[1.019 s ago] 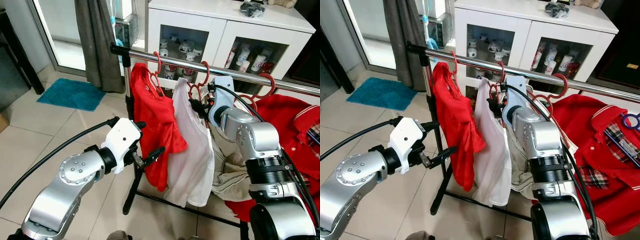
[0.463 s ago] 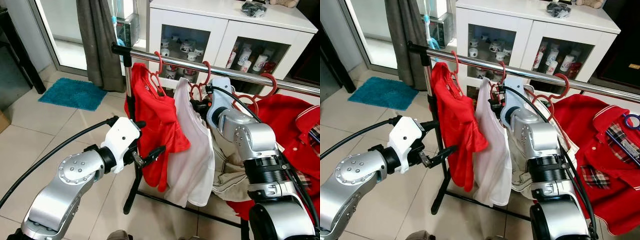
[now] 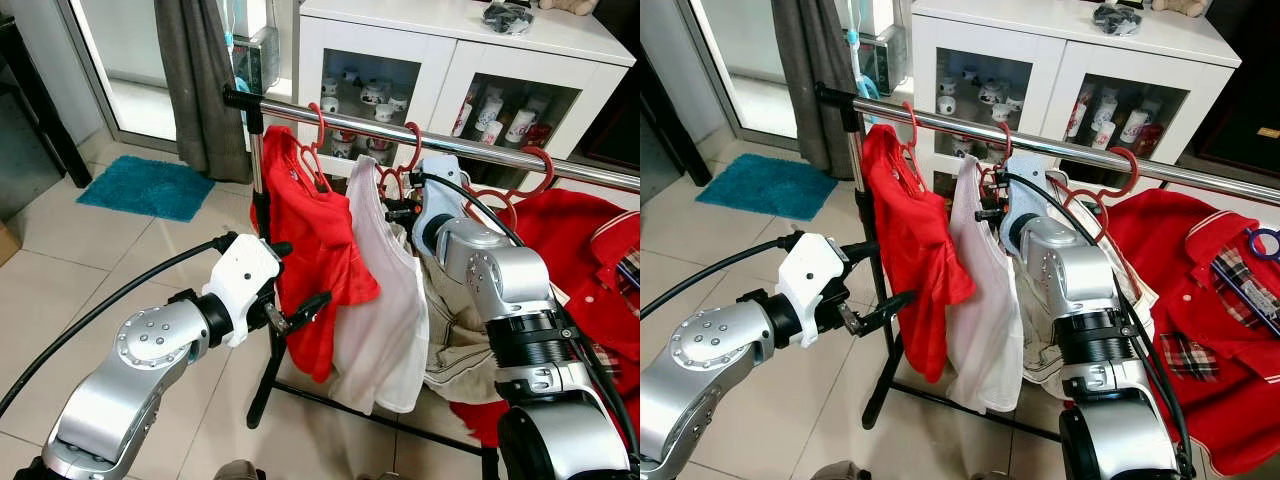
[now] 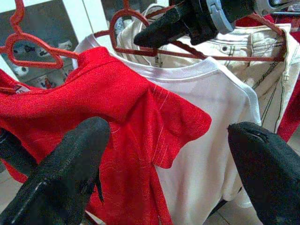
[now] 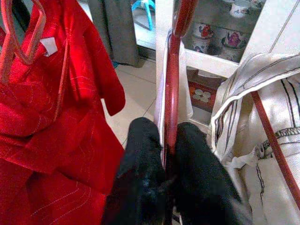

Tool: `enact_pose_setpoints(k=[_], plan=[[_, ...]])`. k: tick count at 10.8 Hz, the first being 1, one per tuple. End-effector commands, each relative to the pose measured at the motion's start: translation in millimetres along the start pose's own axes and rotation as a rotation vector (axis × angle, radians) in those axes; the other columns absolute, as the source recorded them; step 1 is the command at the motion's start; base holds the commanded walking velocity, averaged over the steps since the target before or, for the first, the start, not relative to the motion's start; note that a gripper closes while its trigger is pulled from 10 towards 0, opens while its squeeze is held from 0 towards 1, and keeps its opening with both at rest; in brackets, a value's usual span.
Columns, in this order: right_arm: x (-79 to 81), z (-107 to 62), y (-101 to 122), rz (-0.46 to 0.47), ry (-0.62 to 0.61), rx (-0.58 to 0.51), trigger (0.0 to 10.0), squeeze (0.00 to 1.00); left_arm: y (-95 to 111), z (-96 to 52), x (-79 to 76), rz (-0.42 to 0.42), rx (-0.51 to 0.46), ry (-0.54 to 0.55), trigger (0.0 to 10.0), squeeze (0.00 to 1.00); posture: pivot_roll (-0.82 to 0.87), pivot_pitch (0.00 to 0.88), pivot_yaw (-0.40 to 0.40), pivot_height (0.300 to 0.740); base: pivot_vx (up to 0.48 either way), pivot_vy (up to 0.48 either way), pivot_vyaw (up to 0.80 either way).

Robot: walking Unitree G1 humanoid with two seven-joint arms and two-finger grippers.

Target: Hang hanger

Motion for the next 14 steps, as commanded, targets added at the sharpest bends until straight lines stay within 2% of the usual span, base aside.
enact_pose_setpoints(k=[1,3,5,6,7,8,9,11,13,14], plan=[[-1.0,-0.1,7.7,-0.024,-0.012,-0.014,0.0,0.0,0.2,-0.8,2.3,-0.002,-0.002,0.006,10.0,1.0,0.08,0.039,-0.04,0.74,0.0,0.0,0.0],[-1.6,-2.1,9.2,0.008,-0.014,-0.025,0.0,0.0,-0.2,-0.7,2.5,-0.003,-0.002,0.004,10.0,0.99,0.07,0.038,-0.039,0.74,0.0,0.0,0.0],[-3.0,-3.1,12.5,-0.018,-0.048,-0.061,0.0,0.0,-0.3,0.3,2.8,-0.004,-0.004,0.006,10.0,1.0,0.07,0.036,-0.042,0.74,0.0,0.0,0.0],[-5.0,-4.3,14.8,0.01,-0.056,-0.074,0.0,0.0,0.2,0.4,3.3,-0.005,-0.006,0.012,10.0,1.0,0.07,0.036,-0.044,0.74,0.0,0.0,0.0],[-5.7,-10.2,23.5,-0.017,-0.043,-0.144,0.0,0.0,1.8,2.6,7.1,-0.026,-0.022,0.06,10.0,0.99,0.07,0.035,-0.049,0.74,0.0,0.0,0.0],[-8.3,-19.6,31.5,-0.007,-0.045,-0.227,0.0,0.0,2.1,6.4,13.5,-0.085,-0.031,0.133,10.0,0.19,0.08,0.029,-0.053,0.74,0.0,0.0,0.0],[-11.2,-41.4,40.3,-0.001,-0.053,-0.354,0.0,0.0,5.0,10.3,21.7,-0.089,-0.06,0.224,10.0,0.0,0.06,0.026,-0.039,0.74,0.0,0.0,0.0],[-4.7,-63.3,30.2,-0.005,-0.015,-0.392,0.0,0.0,3.7,16.6,28.3,-0.071,-0.083,0.313,10.0,0.0,0.04,0.027,-0.029,0.74,0.0,0.0,0.0],[-1.3,-74.4,2.6,-0.028,-0.01,-0.358,0.0,0.0,0.7,18.2,31.8,-0.067,-0.077,0.37,10.0,0.0,0.05,0.034,-0.032,0.74,0.0,0.0,0.0],[0.0,-76.8,-10.7,-0.037,-0.016,-0.334,0.0,0.0,-2.0,16.1,29.5,-0.033,-0.071,0.369,10.0,0.0,0.06,0.039,-0.034,0.74,0.0,0.0,0.0]])
Point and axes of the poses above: a point about 5 cm out from each wrist's last joint towards the gripper, its own z axis pointing out of the wrist towards the gripper, its own y axis along the axis of the wrist's last joint, x = y × z, the point moved 1 cm from there along z, pointing out of the wrist towards the gripper, and after that the axes turned 2 degrees about z, right-handed, at the moved point
